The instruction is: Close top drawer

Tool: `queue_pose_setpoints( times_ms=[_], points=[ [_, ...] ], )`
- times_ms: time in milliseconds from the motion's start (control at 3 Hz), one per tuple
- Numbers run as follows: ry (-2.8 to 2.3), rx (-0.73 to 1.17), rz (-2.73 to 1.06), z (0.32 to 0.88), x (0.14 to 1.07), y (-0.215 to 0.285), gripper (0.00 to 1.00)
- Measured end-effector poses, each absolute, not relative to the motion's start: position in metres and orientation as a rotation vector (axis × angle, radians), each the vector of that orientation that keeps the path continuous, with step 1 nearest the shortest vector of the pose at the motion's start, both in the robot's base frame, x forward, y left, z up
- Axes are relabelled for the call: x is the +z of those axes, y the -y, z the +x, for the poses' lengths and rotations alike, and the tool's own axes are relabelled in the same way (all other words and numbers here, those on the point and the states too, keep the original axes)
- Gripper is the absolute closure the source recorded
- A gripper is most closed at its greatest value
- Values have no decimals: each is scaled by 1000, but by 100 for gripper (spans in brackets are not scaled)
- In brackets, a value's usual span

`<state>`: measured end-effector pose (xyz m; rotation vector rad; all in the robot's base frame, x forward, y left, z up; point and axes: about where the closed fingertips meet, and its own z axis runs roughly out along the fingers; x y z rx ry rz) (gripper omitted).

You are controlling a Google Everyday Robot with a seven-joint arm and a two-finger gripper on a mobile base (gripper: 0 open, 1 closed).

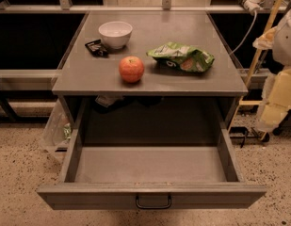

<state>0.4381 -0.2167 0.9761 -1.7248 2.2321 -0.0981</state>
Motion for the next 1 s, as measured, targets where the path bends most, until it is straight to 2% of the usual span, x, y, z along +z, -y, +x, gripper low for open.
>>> queue_pose_setpoints(
  times_ms=[1000],
  points=[
    [-2147, -113, -1688, 424, 951, 211, 0]
  ],
)
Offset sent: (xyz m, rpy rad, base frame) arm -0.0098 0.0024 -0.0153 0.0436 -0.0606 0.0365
